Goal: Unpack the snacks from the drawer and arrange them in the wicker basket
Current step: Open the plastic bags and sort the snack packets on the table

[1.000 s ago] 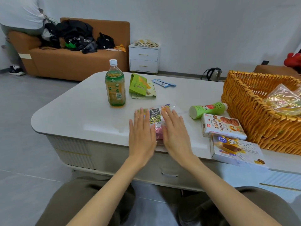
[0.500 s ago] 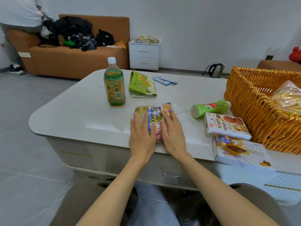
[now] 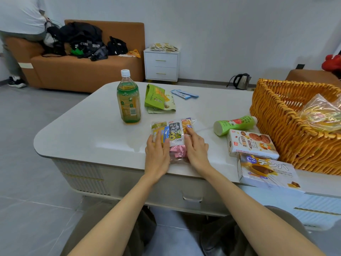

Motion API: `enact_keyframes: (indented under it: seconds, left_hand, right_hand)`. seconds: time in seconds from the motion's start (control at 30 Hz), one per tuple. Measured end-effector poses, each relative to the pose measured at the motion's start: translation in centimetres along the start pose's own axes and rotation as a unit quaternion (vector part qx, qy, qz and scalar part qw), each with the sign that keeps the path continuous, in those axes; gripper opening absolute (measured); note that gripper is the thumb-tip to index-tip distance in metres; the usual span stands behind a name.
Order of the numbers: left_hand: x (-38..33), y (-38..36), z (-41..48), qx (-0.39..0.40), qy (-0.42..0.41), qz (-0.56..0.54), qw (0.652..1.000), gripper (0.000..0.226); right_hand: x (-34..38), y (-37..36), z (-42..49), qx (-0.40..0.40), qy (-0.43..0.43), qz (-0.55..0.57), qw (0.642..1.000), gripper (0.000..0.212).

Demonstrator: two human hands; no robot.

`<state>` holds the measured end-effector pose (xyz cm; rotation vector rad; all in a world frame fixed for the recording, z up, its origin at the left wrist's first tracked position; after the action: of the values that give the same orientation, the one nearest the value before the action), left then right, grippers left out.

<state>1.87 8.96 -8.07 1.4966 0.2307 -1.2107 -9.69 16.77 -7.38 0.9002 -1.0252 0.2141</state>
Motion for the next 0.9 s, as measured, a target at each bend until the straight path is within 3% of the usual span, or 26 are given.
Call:
enact_keyframes:
  seconds: [0.1, 0.17, 0.27, 0.37, 0.5, 0.6, 0.67, 0.73, 0.8, 0.9]
  left_hand:
    - [0.1, 1.6, 0.0, -0.022, 0.053, -0.054, 0.997, 0.062]
    - [-0.2, 2.4, -0.1, -0.046, 0.062, -0.045, 0.996, 0.059]
    - [-1.1, 2.3, -0.4, -0.04, 0.02, 0.01, 0.999, 0.056]
    - [-1.7, 0.5, -0.2, -0.006, 0.008, 0.009, 1.0, 0.057]
    - [-1.8, -0.6, 0.5, -0.025, -0.012, -0.003, 1.0, 0.057]
    - [-1.8, -0.8, 0.7, -0.014, 0.02, -0.007, 1.0, 0.061]
    - [-2.7, -1.0, 0.0, 0.011, 0.063, 0.001, 0.998, 0.068]
    - [-3.9, -1.2, -1.8, 0.057, 0.097, 0.02, 0.993, 0.072]
    - [-4.6, -0.5, -3.4, 0.072, 0.095, 0.051, 0.992, 0.059]
    - [-4.5, 2.0, -4.2, -0.04, 0.017, 0.08, 0.996, 0.033]
  right_hand:
    - [0.6, 2.5, -0.4, -0.069, -0.043, -0.071, 0.994, 0.043]
    - [1.7, 3.3, -1.0, -0.093, 0.011, -0.15, 0.984, 0.045]
    - [2.7, 2.1, -1.7, -0.048, 0.076, -0.195, 0.977, 0.052]
    - [2.0, -0.1, -1.4, -0.026, 0.063, -0.156, 0.985, 0.053]
    - [1.1, -1.1, -0.6, -0.045, 0.062, -0.096, 0.992, 0.064]
    - [0.2, -0.1, 0.7, 0.036, 0.092, -0.107, 0.989, 0.061]
    - [-0.5, 1.1, 1.8, 0.07, 0.115, -0.197, 0.971, 0.071]
    - [-0.3, 2.8, 2.1, 0.037, 0.081, -0.25, 0.964, 0.059]
    - [0.1, 4.7, 1.7, -0.053, 0.066, -0.23, 0.969, 0.045]
    - [0.6, 6.1, 0.2, -0.095, -0.013, -0.144, 0.985, 0.05]
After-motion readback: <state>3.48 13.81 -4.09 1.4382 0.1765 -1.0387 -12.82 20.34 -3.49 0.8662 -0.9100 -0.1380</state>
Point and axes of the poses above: each hand's wrist, its own z-axis towards the middle knuckle, its own y-axis out of the back of the hand, x = y × z, the point moved 1 cm from there along z, towards the middle knuckle, and after that the axes turned 3 degrees about x, right-handed, at the moved point
